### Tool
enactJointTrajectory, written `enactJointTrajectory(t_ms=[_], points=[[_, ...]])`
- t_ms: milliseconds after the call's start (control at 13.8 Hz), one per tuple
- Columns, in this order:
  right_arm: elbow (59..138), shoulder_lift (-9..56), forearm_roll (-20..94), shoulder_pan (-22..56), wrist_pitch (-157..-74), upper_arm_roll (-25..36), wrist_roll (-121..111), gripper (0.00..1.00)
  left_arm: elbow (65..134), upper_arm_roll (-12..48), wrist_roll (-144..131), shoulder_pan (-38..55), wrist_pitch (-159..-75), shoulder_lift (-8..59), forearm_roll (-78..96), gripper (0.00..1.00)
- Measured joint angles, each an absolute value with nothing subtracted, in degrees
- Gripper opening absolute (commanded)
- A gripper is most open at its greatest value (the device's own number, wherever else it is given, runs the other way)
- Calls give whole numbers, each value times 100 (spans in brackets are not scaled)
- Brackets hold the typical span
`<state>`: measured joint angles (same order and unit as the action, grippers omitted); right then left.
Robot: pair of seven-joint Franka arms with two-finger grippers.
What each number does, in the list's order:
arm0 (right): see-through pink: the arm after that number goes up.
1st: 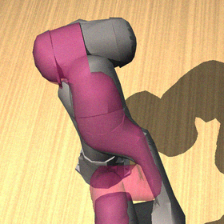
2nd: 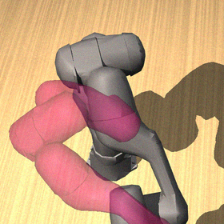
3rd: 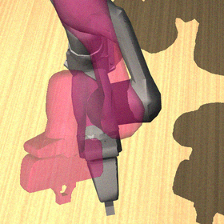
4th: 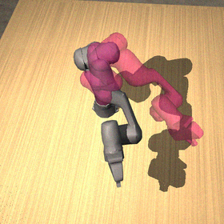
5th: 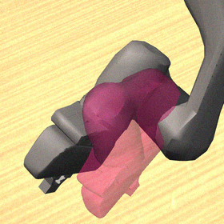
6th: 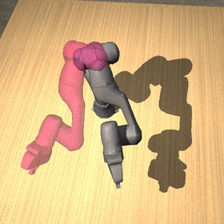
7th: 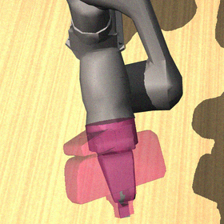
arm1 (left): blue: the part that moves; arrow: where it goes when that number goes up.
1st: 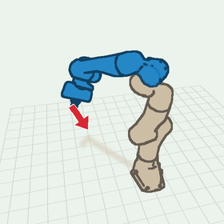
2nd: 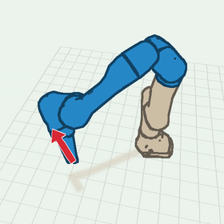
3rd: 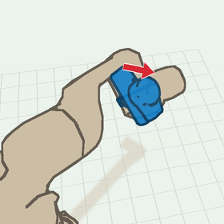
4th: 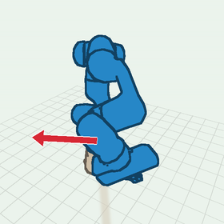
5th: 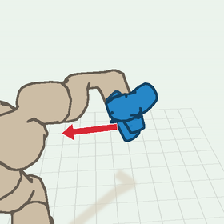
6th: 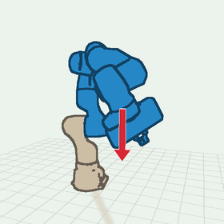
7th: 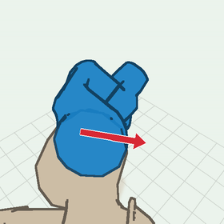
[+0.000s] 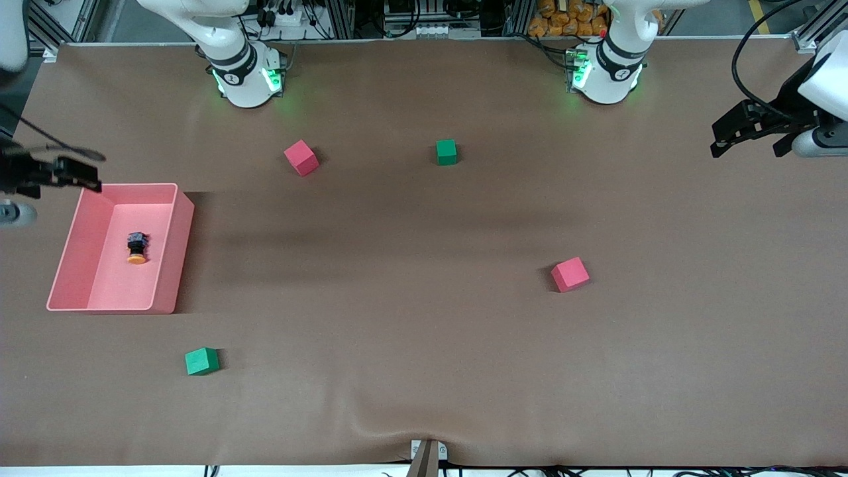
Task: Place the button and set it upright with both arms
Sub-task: 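Reach the right gripper toward the yellow button in the pink tray, then lower the right gripper into the tray and close on the button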
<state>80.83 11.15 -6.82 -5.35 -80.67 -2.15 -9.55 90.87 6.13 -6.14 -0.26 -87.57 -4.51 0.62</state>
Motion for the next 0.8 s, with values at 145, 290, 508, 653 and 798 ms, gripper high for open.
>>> enactJointTrajectory(t_ms=[145,290,508,653,798], points=[[8087,1456,-797,-819,-8345,-206,-960,100,9086,620,-614,-21,-8754,-437,62,100],[8099,1765,-797,-1215,-8553,-202,-1041,100,9084,625,-614,-12,-8754,-431,62,100],[8293,2188,-617,-1711,-9111,-202,-1347,100,9064,660,-621,23,-8754,-431,62,100],[8771,2312,-449,-1880,-9801,-203,-1398,100,9058,695,-621,31,-8754,-430,67,100],[9297,2337,-435,-1967,-10481,-206,-1475,100,9041,747,-621,44,-8754,-430,95,100]])
